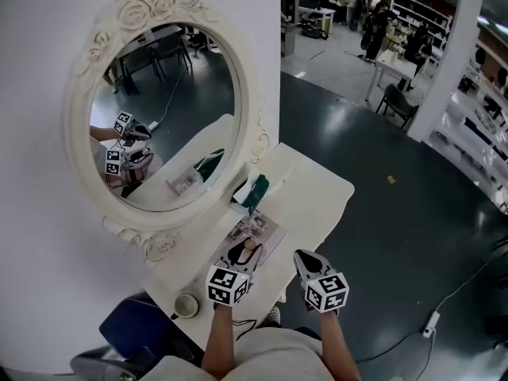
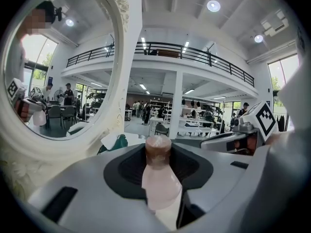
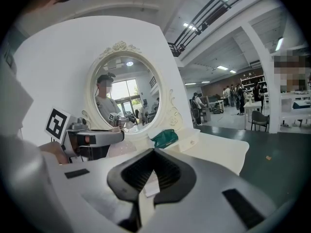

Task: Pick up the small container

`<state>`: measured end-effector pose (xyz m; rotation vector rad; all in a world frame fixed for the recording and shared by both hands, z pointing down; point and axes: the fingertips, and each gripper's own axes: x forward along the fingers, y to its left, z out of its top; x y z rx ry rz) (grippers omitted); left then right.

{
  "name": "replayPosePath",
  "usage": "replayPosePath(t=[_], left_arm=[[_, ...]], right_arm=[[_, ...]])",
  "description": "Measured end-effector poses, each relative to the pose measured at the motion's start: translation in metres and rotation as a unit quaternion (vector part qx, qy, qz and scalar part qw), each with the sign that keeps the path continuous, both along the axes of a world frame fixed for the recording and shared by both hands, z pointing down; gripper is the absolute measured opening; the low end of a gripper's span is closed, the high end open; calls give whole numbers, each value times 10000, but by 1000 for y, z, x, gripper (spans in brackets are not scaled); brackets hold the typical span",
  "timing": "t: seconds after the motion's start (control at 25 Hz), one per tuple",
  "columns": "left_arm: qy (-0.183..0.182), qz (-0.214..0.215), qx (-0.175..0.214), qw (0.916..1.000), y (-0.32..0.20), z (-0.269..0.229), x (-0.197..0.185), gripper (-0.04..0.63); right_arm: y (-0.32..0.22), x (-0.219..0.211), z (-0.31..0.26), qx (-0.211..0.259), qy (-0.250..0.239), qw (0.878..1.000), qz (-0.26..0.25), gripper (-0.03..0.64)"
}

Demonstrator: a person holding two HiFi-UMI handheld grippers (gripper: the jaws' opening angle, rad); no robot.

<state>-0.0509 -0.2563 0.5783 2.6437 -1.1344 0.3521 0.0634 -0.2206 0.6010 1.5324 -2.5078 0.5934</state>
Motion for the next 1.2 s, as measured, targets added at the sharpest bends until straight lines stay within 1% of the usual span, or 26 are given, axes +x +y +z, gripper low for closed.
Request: replayPosePath(t=[0.2, 0.8, 0.96, 1.2], left_arm=[[-7, 59, -7, 10000, 1, 0, 2, 160], [30, 42, -16, 10000, 1, 2, -4, 160], [97, 16, 18, 10000, -3, -3, -3, 160], [175, 51, 55, 9998, -2, -7, 1, 160]], right_arm=[[-1, 1, 0, -7, -22, 10000, 14, 15], [1, -1, 6, -80, -30, 10000, 47, 15], [1, 0, 6, -94, -63, 9999, 40, 15], [2, 0, 6, -76, 17, 10000, 20, 15]])
